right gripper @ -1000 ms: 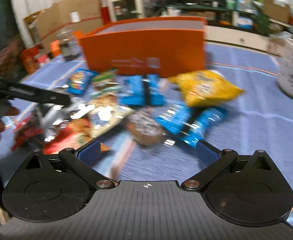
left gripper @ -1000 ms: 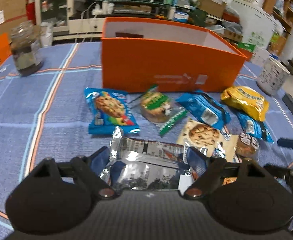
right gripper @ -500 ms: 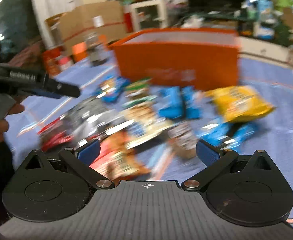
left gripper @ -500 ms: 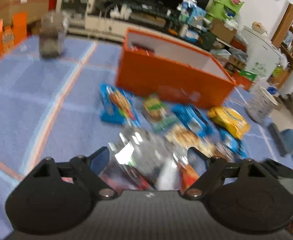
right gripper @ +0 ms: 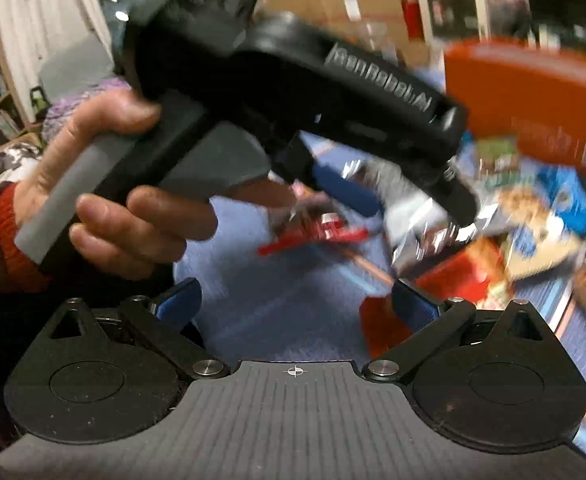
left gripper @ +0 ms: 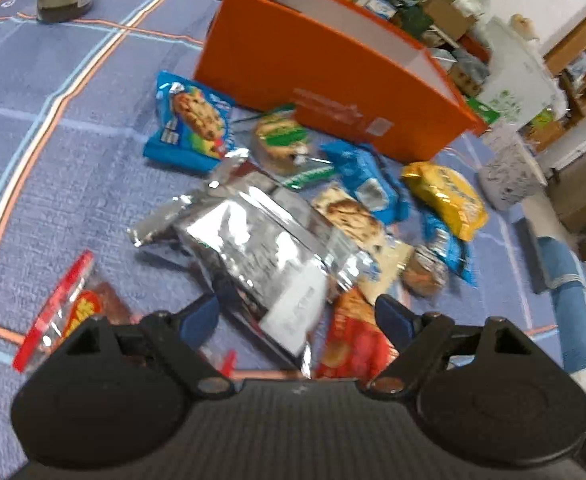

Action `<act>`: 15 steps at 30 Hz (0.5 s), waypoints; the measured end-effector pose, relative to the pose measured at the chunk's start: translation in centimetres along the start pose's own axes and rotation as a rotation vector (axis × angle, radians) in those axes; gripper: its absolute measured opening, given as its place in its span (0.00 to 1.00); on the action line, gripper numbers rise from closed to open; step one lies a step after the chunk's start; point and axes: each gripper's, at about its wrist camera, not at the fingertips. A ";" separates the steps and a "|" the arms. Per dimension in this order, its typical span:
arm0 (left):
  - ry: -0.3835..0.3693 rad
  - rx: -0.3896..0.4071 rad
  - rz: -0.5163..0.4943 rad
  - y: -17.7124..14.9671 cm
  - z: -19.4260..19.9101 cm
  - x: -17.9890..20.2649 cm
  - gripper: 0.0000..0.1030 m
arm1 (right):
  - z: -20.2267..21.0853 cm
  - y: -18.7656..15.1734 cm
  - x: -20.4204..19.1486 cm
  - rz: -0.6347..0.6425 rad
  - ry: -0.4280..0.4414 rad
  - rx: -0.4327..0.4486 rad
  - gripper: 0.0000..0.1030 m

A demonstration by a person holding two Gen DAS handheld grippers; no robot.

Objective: Organize snacks
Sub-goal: 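Grasp the silver packet with the left gripper while the right gripper grasps the red snack bag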

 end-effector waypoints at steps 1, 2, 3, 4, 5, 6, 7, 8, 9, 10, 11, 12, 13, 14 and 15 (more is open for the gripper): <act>0.021 0.016 -0.004 0.5 -0.1 -0.1 0.81 | 0.3 0.0 0.1 -0.005 -0.005 0.003 0.92; 0.055 0.036 -0.011 1.1 -0.2 -0.3 0.81 | 0.5 0.0 0.4 -0.014 -0.017 0.006 0.92; 0.102 0.051 -0.016 1.8 -0.3 -0.5 0.81 | 0.8 -0.1 0.7 -0.025 -0.028 0.012 0.93; 0.134 0.058 -0.024 2.4 -0.3 -0.7 0.81 | 1.1 -0.4 1.0 -0.035 -0.047 0.012 0.93; 0.156 0.069 -0.029 3.2 -0.4 -0.8 0.81 | 1.3 -0.5 1.2 -0.035 -0.068 0.010 0.93; 0.182 0.078 -0.029 3.9 -0.5 -0.9 0.81 | 1.4 -0.7 1.4 -0.029 -0.097 0.010 0.93; 0.207 0.080 -0.031 4.4 -0.6 -1.0 0.81 | 1.6 -0.8 1.5 -0.027 -0.122 0.009 0.93; 0.232 0.081 -0.033 4.7 -0.6 -0.8 0.81 | 1.8 -0.8 1.6 -0.032 -0.132 0.007 0.93; 0.241 0.084 -0.039 4.6 -0.4 -0.5 0.81 | 2.0 -0.8 1.7 -0.044 -0.134 0.005 0.93; 0.245 0.093 -0.056 4.2 -0.2 0.0 0.81 | 2.4 -0.7 1.7 -0.059 -0.134 0.009 0.93; 0.251 0.104 -0.070 3.9 0.0 0.3 0.82 | 3.0 -0.7 1.3 -0.067 -0.140 0.034 0.93; 0.266 0.119 -0.078 3.3 0.1 0.8 0.82 | 4.2 -0.9 1.1 -0.069 -0.149 0.074 0.93; 0.282 0.136 -0.076 2.9 0.2 1.2 0.82 | 5.1 -0.7 1.1 -0.071 -0.164 0.116 0.93; 0.293 0.149 -0.073 2.9 0.1 1.6 0.83 | 5.6 -0.3 1.8 -0.085 -0.197 0.142 0.94; 0.313 0.164 -0.060 2.9 -0.2 2.1 0.85 | 6.1 0.0 1.9 -0.104 -0.250 0.160 0.94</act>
Point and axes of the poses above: each gripper's, at about its wrist camera, not at the fingertips, and z roughly against the way its jaws point, x to its right, y to its top, and after that the axes turned 5 degrees about -x, right-handed
